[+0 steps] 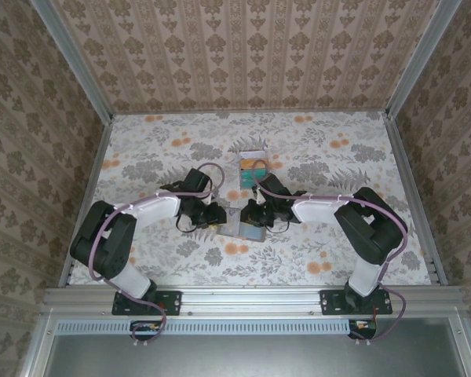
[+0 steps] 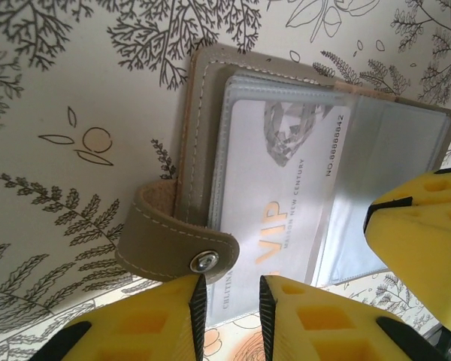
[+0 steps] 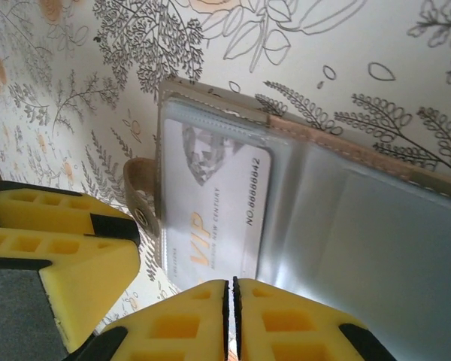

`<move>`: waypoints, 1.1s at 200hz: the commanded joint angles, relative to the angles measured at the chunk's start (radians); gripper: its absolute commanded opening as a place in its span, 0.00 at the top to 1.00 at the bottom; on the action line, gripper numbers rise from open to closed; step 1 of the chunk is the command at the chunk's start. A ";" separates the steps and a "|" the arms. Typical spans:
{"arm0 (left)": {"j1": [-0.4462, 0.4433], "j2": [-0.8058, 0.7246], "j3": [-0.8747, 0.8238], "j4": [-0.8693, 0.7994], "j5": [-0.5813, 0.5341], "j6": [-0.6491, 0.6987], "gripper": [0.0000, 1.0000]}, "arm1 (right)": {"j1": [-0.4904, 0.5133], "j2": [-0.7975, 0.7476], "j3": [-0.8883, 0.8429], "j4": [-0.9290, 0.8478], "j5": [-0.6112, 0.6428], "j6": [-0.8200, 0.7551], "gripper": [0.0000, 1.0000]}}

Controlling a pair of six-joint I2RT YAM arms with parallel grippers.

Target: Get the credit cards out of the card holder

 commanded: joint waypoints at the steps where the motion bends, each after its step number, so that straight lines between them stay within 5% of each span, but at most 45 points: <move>1: 0.001 0.016 0.007 -0.013 0.012 0.019 0.72 | 0.007 0.028 0.029 -0.029 -0.001 -0.018 0.84; 169: -0.025 0.092 -0.003 0.045 0.027 0.003 0.79 | 0.007 0.097 0.035 0.005 -0.047 -0.006 0.81; 220: -0.033 0.096 0.004 0.025 0.009 0.000 0.84 | 0.005 0.080 0.025 0.012 -0.041 -0.001 1.00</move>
